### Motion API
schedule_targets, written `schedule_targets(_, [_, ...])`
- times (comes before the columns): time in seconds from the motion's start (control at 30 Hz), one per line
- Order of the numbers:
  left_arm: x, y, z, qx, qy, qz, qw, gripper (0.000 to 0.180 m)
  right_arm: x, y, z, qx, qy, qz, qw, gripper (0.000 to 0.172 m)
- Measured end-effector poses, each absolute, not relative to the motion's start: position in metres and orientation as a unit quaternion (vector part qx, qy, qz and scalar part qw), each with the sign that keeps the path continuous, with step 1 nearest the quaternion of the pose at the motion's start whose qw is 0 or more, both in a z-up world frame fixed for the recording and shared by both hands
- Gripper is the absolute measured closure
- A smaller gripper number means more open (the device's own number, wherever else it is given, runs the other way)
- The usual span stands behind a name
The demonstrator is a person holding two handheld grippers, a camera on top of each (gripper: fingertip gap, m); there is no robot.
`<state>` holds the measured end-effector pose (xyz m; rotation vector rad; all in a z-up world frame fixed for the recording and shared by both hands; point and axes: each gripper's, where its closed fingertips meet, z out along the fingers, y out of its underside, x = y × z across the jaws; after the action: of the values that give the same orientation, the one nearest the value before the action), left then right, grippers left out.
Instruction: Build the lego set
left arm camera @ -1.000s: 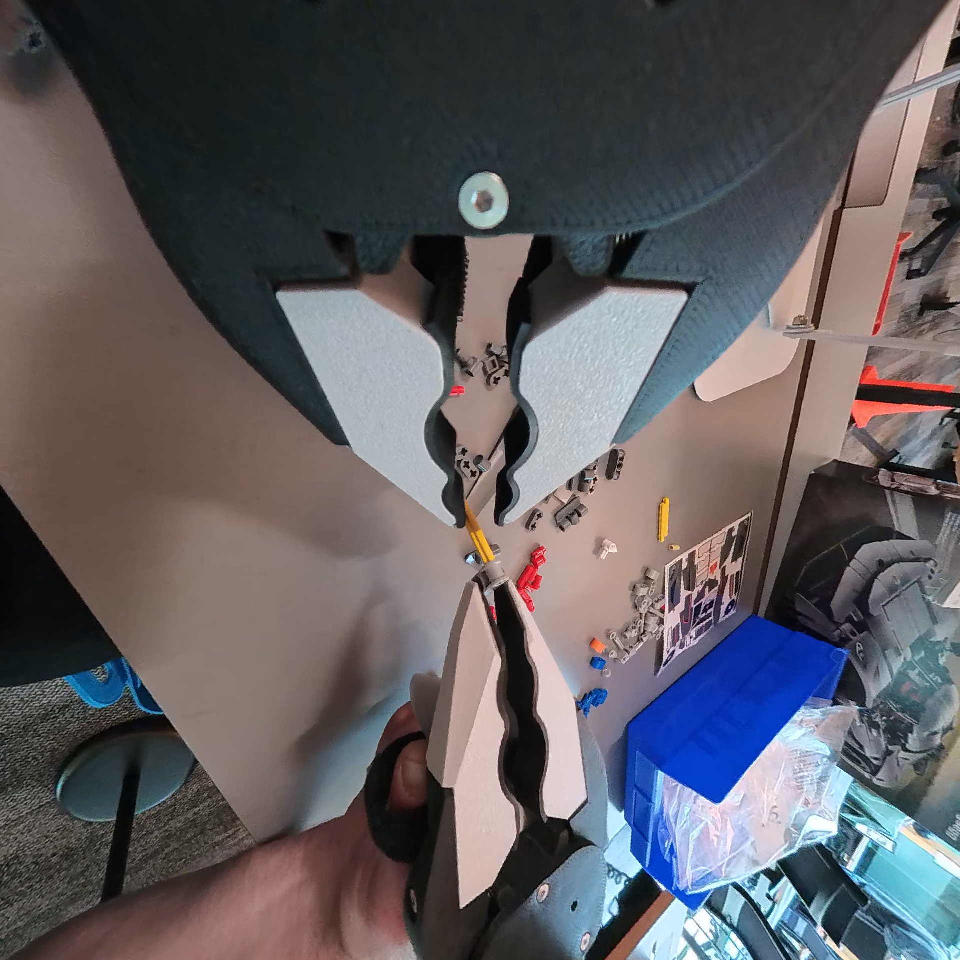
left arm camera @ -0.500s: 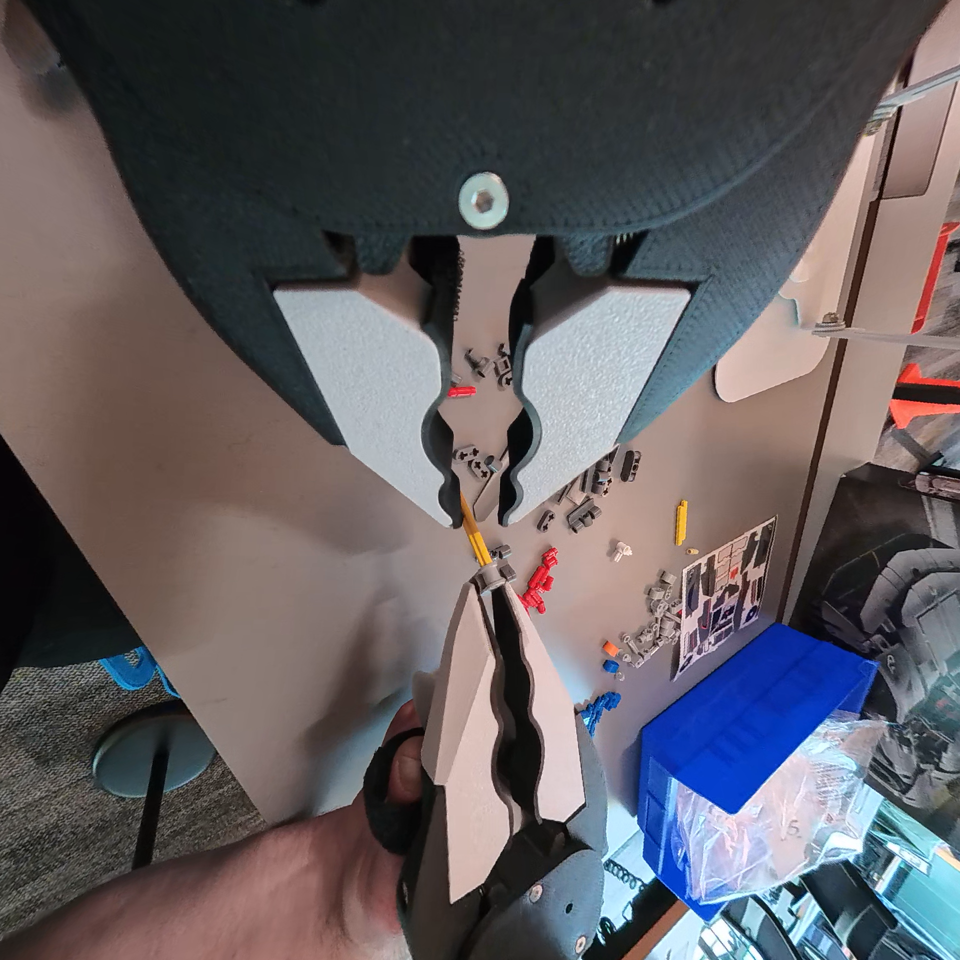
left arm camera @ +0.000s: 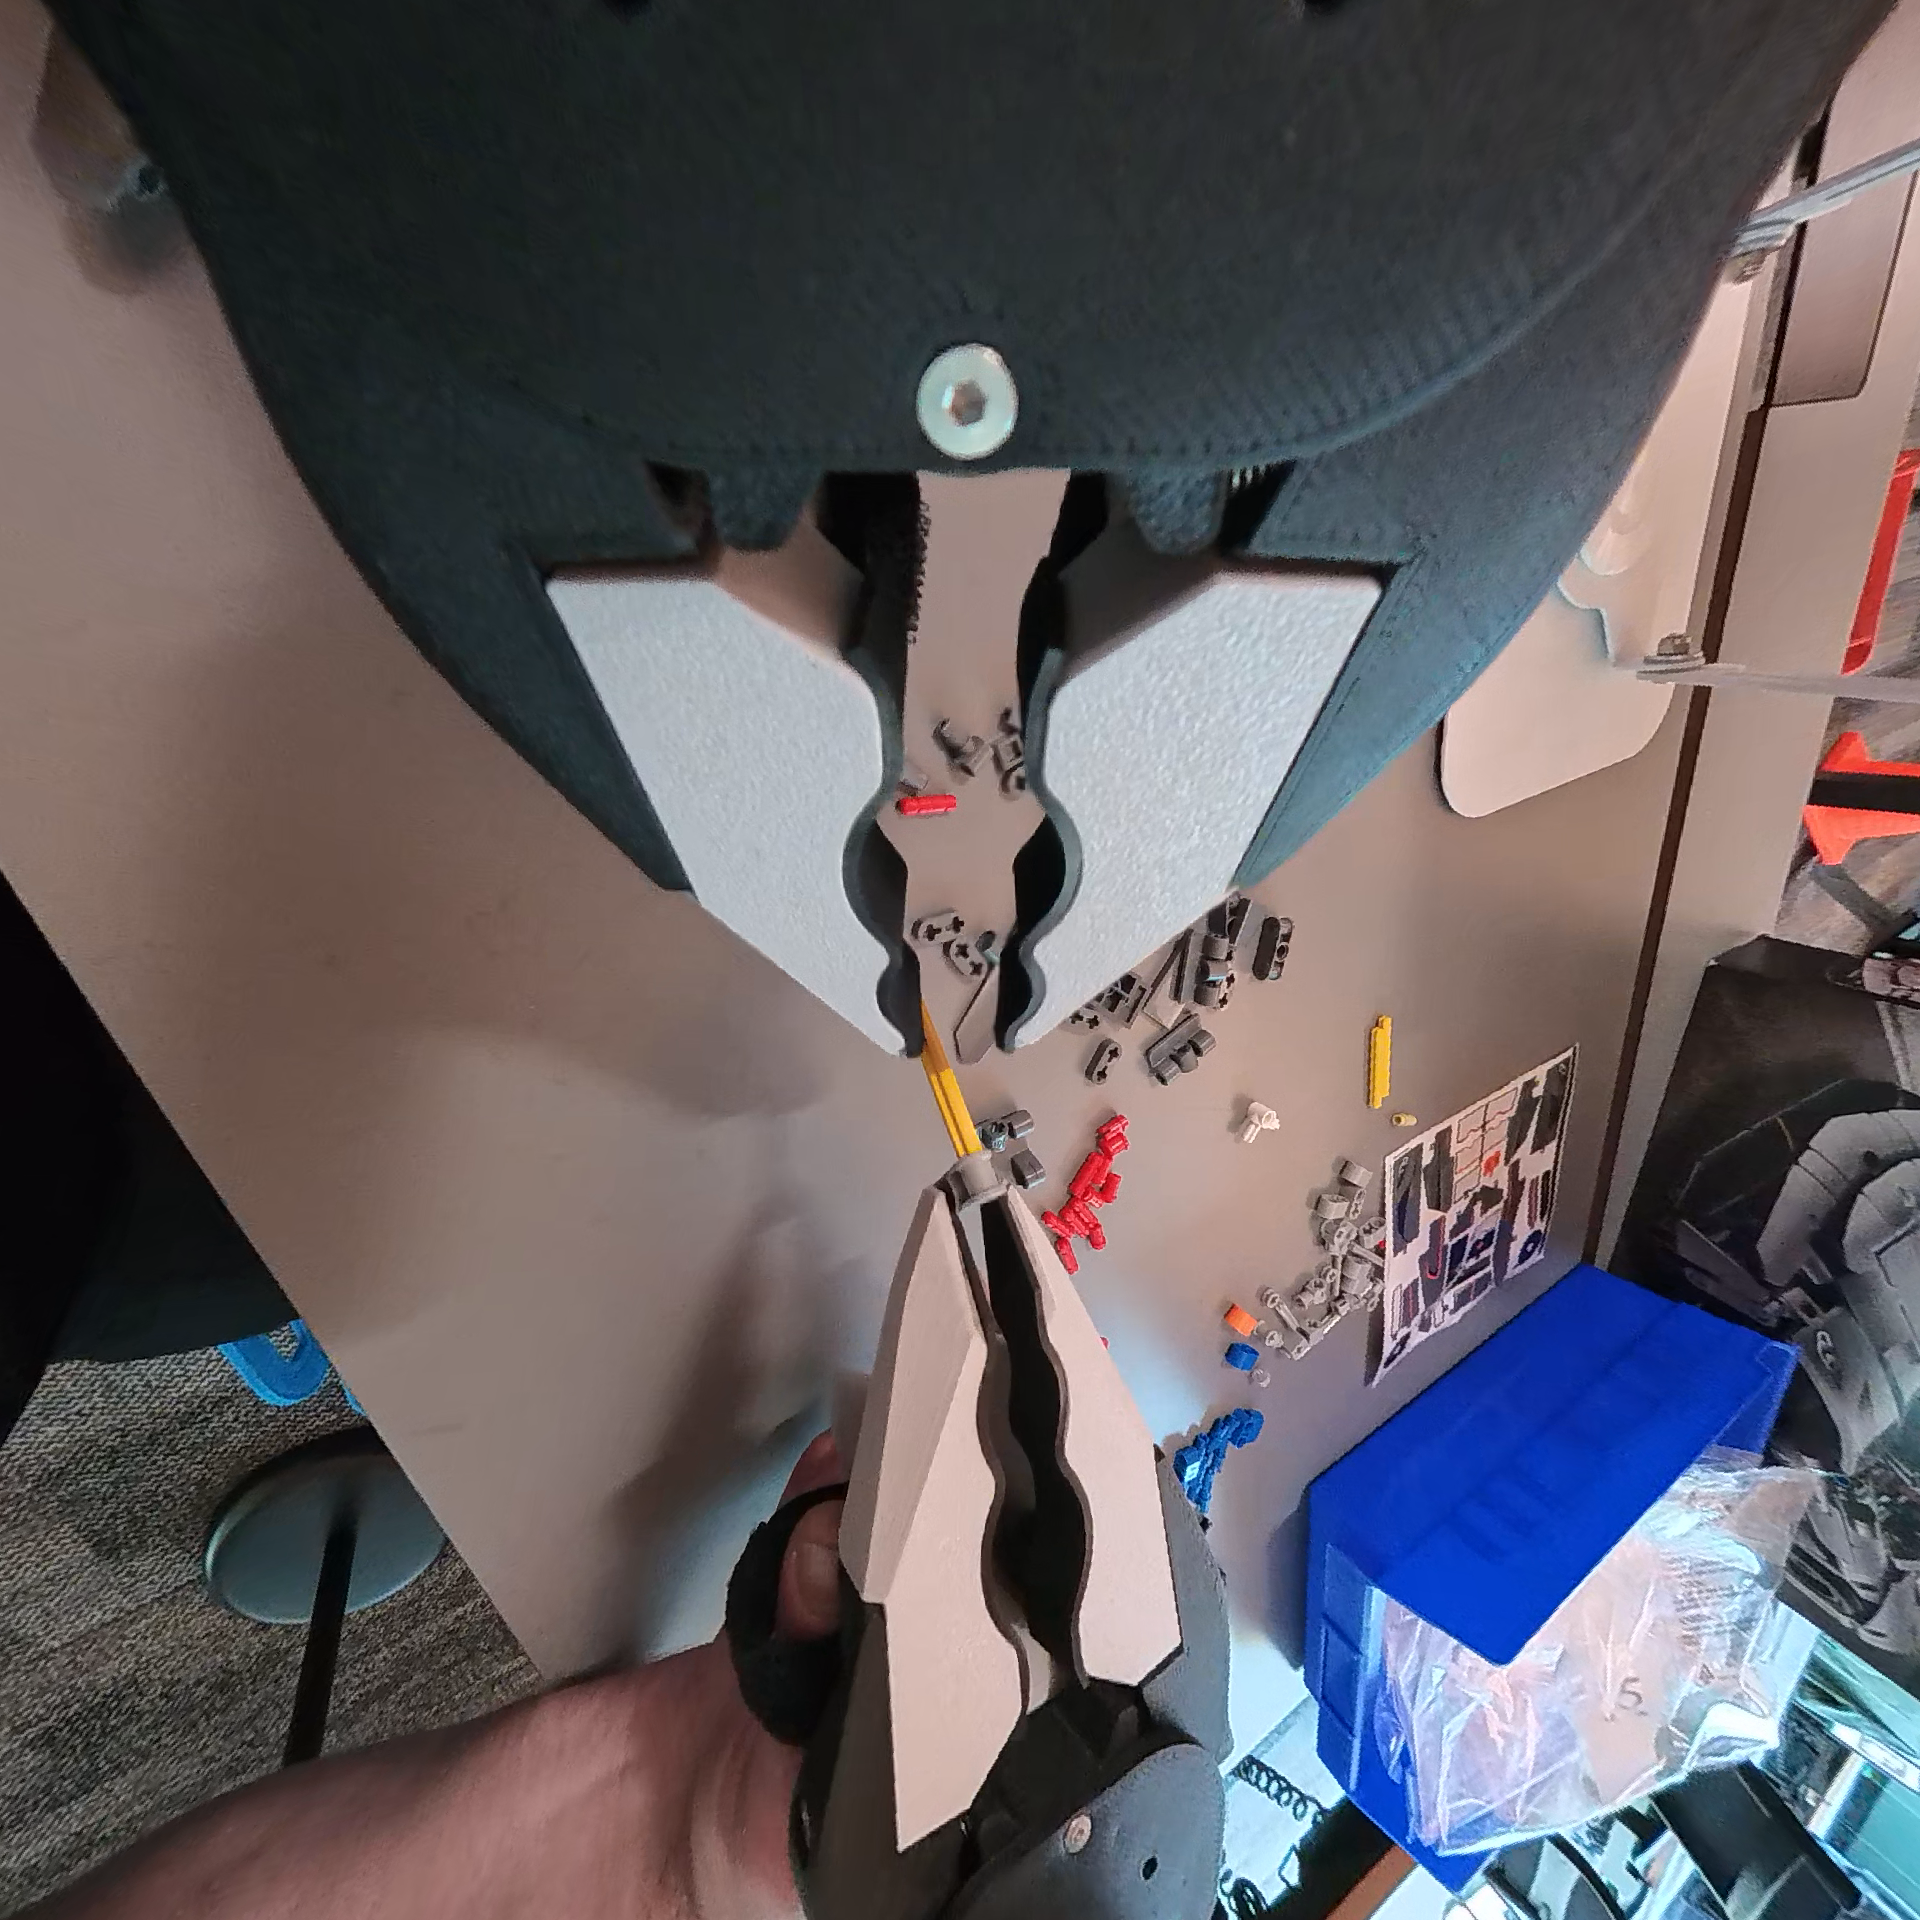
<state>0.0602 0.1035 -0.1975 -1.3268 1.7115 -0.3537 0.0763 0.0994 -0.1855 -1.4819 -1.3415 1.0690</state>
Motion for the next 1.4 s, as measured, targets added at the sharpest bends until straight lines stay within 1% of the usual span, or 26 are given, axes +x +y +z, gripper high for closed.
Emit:
schedule_targets(0.57, [0.0608, 0.099, -0.1998, -0.546, 0.695, -0.161, 0.439, 0.161, 0.0766, 0.0995, -0.1883, -0.593, -0.539, 0.42, 0.425, 0.167])
schedule_targets(0.73, [0.0663, 0.1012, -0.199, -0.551, 0.687, -0.159, 0.446, 0.169, 0.0751, 0.0981, -0.1879, -0.592, -0.54, 0.42, 0.427, 0.167])
schedule_targets(0.8, [0.0662, 0.0983, -0.2012, -0.548, 0.694, -0.161, 0.438, 0.176, 0.0749, 0.0978, -0.188, -0.591, -0.54, 0.42, 0.427, 0.167])
schedule_targets(1.03, [0.0645, 0.1012, -0.2012, -0.547, 0.692, -0.151, 0.446, 0.178, 0.0735, 0.0976, -0.1894, -0.592, -0.543, 0.408, 0.433, 0.165])
schedule_targets(1.13, [0.0647, 0.1015, -0.2017, -0.543, 0.695, -0.144, 0.448, 0.178, 0.072, 0.0965, -0.1901, -0.591, -0.542, 0.412, 0.431, 0.156])
schedule_targets(1.2, [0.0657, 0.1013, -0.202, -0.54, 0.698, -0.138, 0.449, 0.178, 0.0716, 0.0956, -0.1895, -0.589, -0.544, 0.415, 0.43, 0.16])
schedule_targets(1.33, [0.0652, 0.1027, -0.2038, -0.542, 0.699, -0.132, 0.447, 0.178, 0.0725, 0.0961, -0.185, -0.58, -0.544, 0.408, 0.448, 0.159])
schedule_targets(1.4, [0.0651, 0.1027, -0.2042, -0.542, 0.699, -0.132, 0.446, 0.178, 0.0723, 0.0937, -0.1835, -0.572, -0.551, 0.402, 0.456, 0.162])
